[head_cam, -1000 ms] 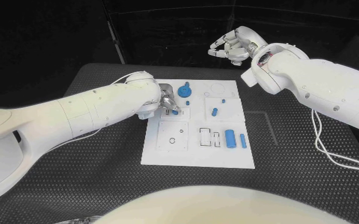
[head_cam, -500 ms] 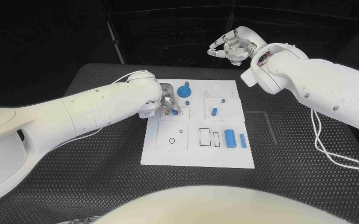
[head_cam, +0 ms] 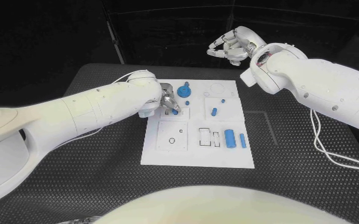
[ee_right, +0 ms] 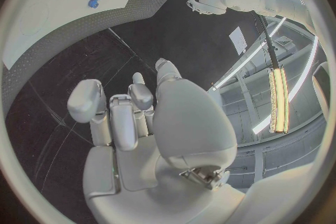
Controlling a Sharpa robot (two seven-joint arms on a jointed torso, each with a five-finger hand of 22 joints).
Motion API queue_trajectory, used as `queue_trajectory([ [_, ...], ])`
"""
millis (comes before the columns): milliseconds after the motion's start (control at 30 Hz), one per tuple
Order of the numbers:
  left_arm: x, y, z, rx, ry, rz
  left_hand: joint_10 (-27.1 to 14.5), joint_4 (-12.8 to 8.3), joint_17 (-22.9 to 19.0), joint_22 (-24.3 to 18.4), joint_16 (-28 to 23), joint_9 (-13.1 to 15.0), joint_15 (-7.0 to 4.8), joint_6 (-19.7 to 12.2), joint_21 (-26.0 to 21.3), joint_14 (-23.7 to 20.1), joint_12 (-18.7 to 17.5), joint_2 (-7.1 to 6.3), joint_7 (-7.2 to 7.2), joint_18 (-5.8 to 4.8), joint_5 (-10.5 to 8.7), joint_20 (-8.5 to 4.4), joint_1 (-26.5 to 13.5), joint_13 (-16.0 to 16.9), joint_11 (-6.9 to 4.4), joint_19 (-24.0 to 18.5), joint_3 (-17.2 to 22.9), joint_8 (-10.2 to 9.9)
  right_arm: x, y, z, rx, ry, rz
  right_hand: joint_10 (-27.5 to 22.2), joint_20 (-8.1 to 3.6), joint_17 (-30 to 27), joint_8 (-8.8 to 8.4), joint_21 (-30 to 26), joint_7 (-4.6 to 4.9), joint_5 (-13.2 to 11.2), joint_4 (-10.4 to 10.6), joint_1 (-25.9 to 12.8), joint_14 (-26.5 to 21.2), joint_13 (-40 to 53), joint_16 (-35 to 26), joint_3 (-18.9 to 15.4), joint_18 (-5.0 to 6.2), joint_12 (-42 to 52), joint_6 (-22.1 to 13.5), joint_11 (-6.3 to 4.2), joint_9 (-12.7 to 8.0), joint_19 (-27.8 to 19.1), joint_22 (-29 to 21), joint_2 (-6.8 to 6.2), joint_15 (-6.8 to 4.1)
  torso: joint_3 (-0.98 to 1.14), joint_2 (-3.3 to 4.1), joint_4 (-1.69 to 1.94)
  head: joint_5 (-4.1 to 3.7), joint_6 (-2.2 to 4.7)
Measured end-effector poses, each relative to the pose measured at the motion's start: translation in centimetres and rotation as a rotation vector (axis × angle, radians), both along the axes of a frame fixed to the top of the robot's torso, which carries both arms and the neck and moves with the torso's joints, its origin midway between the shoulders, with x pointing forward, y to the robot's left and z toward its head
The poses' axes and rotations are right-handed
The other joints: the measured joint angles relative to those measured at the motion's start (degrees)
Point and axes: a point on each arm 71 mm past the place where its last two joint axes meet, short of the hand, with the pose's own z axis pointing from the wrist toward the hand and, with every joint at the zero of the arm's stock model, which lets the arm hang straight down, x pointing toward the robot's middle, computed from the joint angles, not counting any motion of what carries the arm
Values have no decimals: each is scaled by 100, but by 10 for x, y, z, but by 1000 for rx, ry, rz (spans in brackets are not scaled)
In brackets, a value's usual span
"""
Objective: Assemble the parts on the task board
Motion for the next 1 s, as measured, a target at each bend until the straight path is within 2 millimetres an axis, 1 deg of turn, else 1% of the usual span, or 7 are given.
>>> queue_trajectory([
  [200, 0, -1, -1, 4, 3, -3, 9, 94, 0, 0, 0, -22, 0, 16, 0, 0, 62, 27, -1, 0, -1, -17, -27, 43, -10, 16, -117, 22, 0, 0, 0, 0, 0, 0, 0, 0, 0, 0, 0, 0, 0, 0, 0, 0, -12, 0, 0, 0, 0, 0, 0, 0, 0, -16, 0, 0, -1, -3, 1, -1, 0],
  [400, 0, -1, -1, 6, 4, -5, 9, 105, 0, 0, 0, -29, 0, 34, 0, 0, 88, 27, -19, 0, -1, -17, -27, 81, -10, 16, -155, 22, 0, -1, 0, -1, 0, -1, -21, -17, 0, 0, 0, 0, 23, 0, 0, 0, -19, -23, 0, 1, 0, 0, -21, -3, -17, -22, 0, 0, -2, -3, 1, -3, 0],
  [500, 0, -1, -1, 7, 5, -6, 29, 114, 0, 0, 0, -28, 0, 54, 21, 0, 91, 27, 0, 0, -1, -17, -27, 102, 9, 16, -166, 22, 0, 0, 0, -1, 0, 0, -20, -17, 0, 0, 0, 0, 24, 0, 0, 0, -19, -24, 0, 0, 0, 0, -21, -5, -17, -23, 0, 0, -2, -4, 1, -4, 0],
  [700, 0, -1, -1, 9, 6, -7, 49, 146, 0, 0, 0, -50, 0, 74, 20, 0, 125, 27, -20, 0, -1, -17, -27, 115, -11, 16, -259, 22, 0, 0, 0, -1, 0, 0, -20, -17, 0, 0, 0, 0, 24, 0, 0, 0, -19, -24, 0, 0, 0, 0, -21, -5, -17, -23, 0, 0, 1, -4, 1, -4, 0],
  [800, 0, 0, -1, 11, 8, -8, 58, 247, 0, 0, 0, -75, 0, 110, 20, 0, 125, 38, -12, 0, 0, -16, -139, 115, -21, 16, -393, 22, 0, 0, 0, -1, 0, 0, -20, -17, -1, 0, 0, 0, 24, 7, 0, 0, -22, -24, -7, 0, -9, 0, -20, -4, -17, -24, 0, 0, 1, -4, 2, -4, 0],
  [867, 0, -1, -2, 12, 10, -9, 58, 326, 0, 0, 0, -88, 0, 138, 20, 0, 125, 40, -40, 0, 0, -16, -210, 115, -21, 16, -503, 38, 0, 0, 0, -1, 0, 0, -20, -17, -1, 0, 0, 0, 24, 15, 0, 0, -28, -24, -15, 0, -24, 0, -20, -4, -17, -29, 0, 0, 1, -4, 1, -4, 0],
  [1000, 0, 0, -3, 14, 12, -9, 79, 559, 0, 0, 0, -123, 1, 168, 20, 0, 164, 52, -30, 0, 0, -16, -400, 134, 0, 16, -833, 43, 0, 0, 0, -1, 0, 0, -21, -17, -1, 0, -23, -19, 24, 15, -17, 0, -32, -24, -15, 0, -23, -19, -19, -4, -17, -40, 17, 0, 0, -4, 1, -4, 0],
])
